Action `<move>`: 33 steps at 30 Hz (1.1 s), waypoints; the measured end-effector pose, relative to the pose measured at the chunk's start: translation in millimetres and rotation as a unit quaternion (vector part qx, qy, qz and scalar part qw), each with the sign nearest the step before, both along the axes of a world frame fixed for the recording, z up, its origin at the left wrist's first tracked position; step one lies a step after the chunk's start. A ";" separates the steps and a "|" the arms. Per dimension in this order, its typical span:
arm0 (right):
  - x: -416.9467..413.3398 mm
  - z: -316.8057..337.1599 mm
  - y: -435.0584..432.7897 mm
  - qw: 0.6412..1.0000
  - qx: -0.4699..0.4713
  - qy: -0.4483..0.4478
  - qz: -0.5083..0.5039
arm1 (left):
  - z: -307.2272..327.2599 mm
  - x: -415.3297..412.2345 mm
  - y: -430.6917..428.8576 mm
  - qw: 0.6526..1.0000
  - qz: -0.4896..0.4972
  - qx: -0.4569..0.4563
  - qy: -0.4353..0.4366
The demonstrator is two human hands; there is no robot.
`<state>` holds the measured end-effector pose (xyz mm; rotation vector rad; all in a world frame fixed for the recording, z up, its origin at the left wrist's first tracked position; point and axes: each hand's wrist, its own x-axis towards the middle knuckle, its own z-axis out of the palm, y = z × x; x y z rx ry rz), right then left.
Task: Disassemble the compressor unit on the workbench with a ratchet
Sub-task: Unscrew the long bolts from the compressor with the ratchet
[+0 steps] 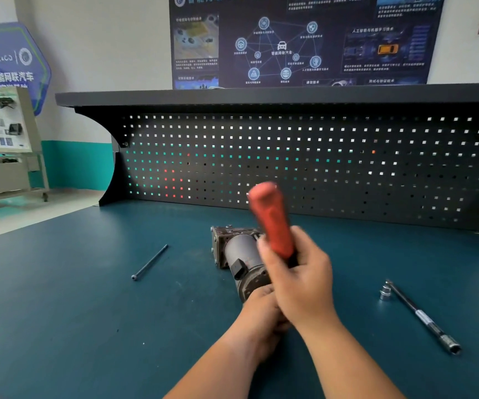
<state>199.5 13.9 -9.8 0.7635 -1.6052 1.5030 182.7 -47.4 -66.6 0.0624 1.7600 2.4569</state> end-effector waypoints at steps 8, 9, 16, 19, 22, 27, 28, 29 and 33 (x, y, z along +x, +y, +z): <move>-26.4 12.1 42.3 0.764 -0.544 -0.329 0.109 | 3.0 1.9 1.5 0.999 0.004 0.030 0.013; -29.3 8.7 45.5 0.731 -0.567 -0.362 0.116 | 3.0 2.0 2.1 0.999 0.003 0.031 0.014; -27.3 17.2 36.6 0.823 -0.477 -0.292 0.099 | 6.6 6.3 0.0 0.998 -0.006 0.057 -0.020; -15.2 16.8 19.8 0.931 -0.301 -0.184 0.097 | 4.3 4.1 0.3 0.999 -0.010 0.042 -0.025; -2.5 7.8 7.6 0.997 -0.036 -0.068 0.031 | 3.1 2.7 -0.2 1.000 -0.008 0.014 -0.008; 5.0 2.7 -1.0 0.977 0.210 0.009 0.022 | 0.5 6.3 1.5 0.997 -0.006 0.077 0.028; 4.4 3.4 0.3 0.984 0.179 0.006 0.024 | 1.0 6.9 1.4 0.997 -0.004 0.068 0.030; 3.8 5.2 2.2 0.991 0.129 -0.012 0.028 | 1.3 6.7 1.9 0.998 -0.002 0.052 0.025; -11.2 18.0 20.0 0.945 -0.221 -0.204 0.129 | 4.4 4.2 1.0 1.000 0.003 0.018 0.002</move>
